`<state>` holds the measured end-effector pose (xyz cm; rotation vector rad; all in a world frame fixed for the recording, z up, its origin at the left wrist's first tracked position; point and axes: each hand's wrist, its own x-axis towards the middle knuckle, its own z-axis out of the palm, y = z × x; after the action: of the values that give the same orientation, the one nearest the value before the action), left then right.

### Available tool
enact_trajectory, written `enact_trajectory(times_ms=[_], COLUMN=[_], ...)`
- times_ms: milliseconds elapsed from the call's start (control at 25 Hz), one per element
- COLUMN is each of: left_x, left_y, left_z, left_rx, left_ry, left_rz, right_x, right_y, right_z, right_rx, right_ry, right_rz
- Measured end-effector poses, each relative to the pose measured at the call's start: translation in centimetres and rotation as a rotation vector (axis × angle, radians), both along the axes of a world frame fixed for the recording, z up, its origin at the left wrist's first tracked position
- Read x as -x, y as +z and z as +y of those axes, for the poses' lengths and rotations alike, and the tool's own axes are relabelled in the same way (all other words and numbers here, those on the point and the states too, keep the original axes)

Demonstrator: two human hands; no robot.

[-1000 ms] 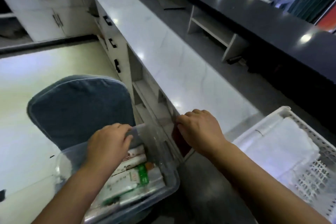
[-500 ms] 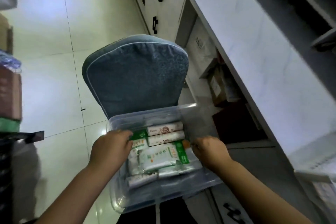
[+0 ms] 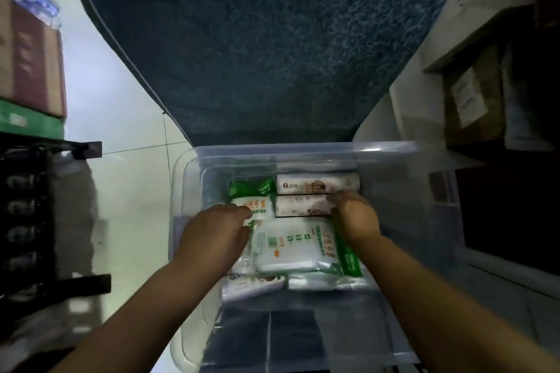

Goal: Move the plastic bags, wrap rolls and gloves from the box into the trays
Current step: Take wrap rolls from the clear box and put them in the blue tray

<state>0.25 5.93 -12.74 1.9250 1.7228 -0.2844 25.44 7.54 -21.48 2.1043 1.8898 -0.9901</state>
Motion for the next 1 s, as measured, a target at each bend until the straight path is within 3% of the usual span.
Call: enact_trajectory(times_ms=[120, 280, 440, 680, 840, 1000], left_x=[-0.8, -2.2, -3.9, -5.2, -3.3, -0.4], left_y=[-2.8, -4.6, -5.0, -2.9, -1.6, -0.1], left_z=[0.3, -0.3, -0.6, 1.0, 1.4, 1.7], left_rx=[0.031, 0.041, 0.025, -0.017, -0.036, -0.05], left_ry=[0.025, 0.066, 0.049, -0.197, -0.196, -0.139], left_rz=[0.003, -0.006, -0.018, 0.048, 0.163, 0.258], right_x=[0.2, -0.4, -1.2, -0.3, -1.8, -2.8], right_y=[-4.6, -6.4, -4.3, 1.6, 0.8, -4.5], right_z=[0.3, -0.2, -0.6, -1.7, 0.0, 1.3], right_rx=[-0.031, -0.047, -0.091, -0.289, -0.164, -0.119], right_ry=[0.198, 0.296, 0.344, 0.514, 0.217, 0.167], right_rz=[-0.046, -0.09, -0.039, 0.165, 0.282, 0.046])
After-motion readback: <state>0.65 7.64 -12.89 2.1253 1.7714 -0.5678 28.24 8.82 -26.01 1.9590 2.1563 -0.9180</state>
